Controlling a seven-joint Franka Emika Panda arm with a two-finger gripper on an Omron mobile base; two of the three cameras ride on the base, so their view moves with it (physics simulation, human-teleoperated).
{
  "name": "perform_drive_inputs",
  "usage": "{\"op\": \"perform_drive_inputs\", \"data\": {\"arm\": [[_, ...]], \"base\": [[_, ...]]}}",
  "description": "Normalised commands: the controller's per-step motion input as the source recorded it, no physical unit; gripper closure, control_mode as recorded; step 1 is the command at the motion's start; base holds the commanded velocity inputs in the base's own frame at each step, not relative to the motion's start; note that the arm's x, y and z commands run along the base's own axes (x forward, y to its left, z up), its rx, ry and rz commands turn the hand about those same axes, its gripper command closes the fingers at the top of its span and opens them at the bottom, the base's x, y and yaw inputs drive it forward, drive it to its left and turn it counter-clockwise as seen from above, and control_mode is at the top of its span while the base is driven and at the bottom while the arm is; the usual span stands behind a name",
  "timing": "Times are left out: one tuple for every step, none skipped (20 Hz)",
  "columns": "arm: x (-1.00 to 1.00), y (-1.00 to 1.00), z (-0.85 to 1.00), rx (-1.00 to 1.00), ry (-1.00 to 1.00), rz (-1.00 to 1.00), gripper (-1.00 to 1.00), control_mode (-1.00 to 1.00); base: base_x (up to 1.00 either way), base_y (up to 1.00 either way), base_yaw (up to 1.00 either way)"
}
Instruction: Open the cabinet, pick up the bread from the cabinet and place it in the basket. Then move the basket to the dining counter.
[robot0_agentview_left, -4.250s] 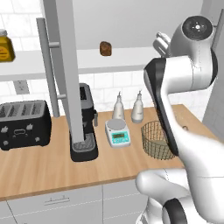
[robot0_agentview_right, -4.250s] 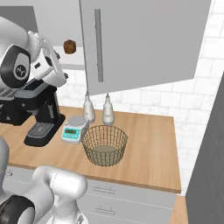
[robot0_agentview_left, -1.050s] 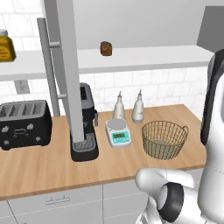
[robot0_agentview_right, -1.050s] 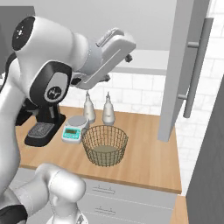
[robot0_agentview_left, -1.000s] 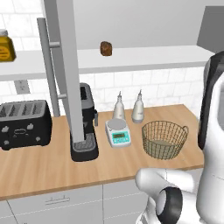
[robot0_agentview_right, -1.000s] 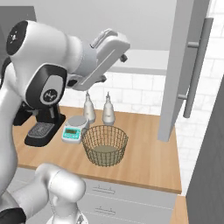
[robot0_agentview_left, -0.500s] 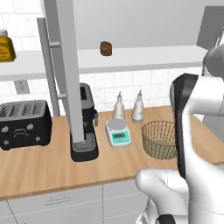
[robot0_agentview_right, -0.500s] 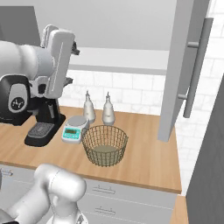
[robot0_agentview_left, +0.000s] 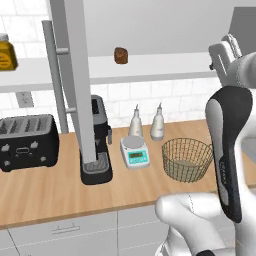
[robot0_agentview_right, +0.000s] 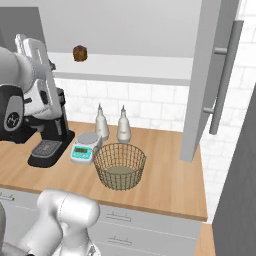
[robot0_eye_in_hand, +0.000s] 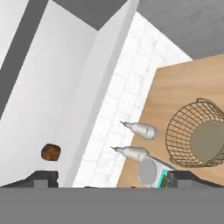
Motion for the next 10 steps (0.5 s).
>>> {"op": "perform_drive_inputs", "data": {"arm": [[0.04,0.24,0.00,-0.59,0.19,0.54,-1.00,-1.00],[0.66,0.28,0.06,-0.46,0.08,0.42,-1.00,-1.00],[0.68,0.58,0.05,-0.49,0.08,0.35,-1.00,-1.00],[0.75,0.54,0.03,-0.48,0.05,0.35,-1.00,-1.00],[0.78,0.56,0.00,-0.49,0.03,0.34,-1.00,-1.00],[0.79,0.66,-0.04,-0.52,0.00,0.33,-1.00,-1.00],[0.66,0.66,-0.25,-0.55,0.00,0.33,-1.00,-1.00],[0.71,0.61,-0.34,-0.54,0.00,0.32,-1.00,-1.00],[0.75,0.56,-0.33,-0.49,-0.01,0.29,-1.00,-1.00],[0.76,0.36,-0.14,-0.38,0.00,0.29,-1.00,-1.00]], "base": [[0.00,0.00,0.00],[0.00,0.00,0.00],[0.00,0.00,0.00],[0.00,0.00,0.00],[0.00,0.00,0.00],[0.00,0.00,0.00],[0.00,0.00,0.00],[0.00,0.00,0.00],[0.00,0.00,0.00],[0.00,0.00,0.00]]}}
